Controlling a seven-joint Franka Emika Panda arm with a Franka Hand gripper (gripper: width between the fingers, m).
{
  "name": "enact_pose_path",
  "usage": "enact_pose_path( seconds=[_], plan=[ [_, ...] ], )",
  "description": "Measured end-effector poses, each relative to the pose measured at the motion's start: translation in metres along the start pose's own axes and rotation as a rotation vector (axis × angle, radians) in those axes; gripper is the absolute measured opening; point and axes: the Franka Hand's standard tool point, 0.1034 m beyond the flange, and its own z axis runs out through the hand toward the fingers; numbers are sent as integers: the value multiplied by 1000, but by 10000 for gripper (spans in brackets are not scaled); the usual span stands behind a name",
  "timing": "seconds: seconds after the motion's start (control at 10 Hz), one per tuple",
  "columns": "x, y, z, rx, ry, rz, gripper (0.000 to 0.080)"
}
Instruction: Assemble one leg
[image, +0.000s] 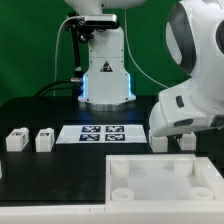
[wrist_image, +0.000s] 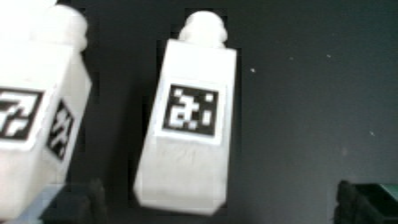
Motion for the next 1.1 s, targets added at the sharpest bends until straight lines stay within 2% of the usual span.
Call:
enact_pose_path(
  seconds=[0.3,0.6,0.7,0.8,0.9,1.0,1.1],
  plan=[
    [2,6,17,2,7,2,649],
    [3,10,20,3,3,0,649],
    [3,10,20,3,2,0,549],
    [3,10,20,3,2,0,549],
    [3,10,20,3,2,0,354],
    [3,10,20,3,2,0,290],
    [3,10,20,3,2,0,290]
  ],
)
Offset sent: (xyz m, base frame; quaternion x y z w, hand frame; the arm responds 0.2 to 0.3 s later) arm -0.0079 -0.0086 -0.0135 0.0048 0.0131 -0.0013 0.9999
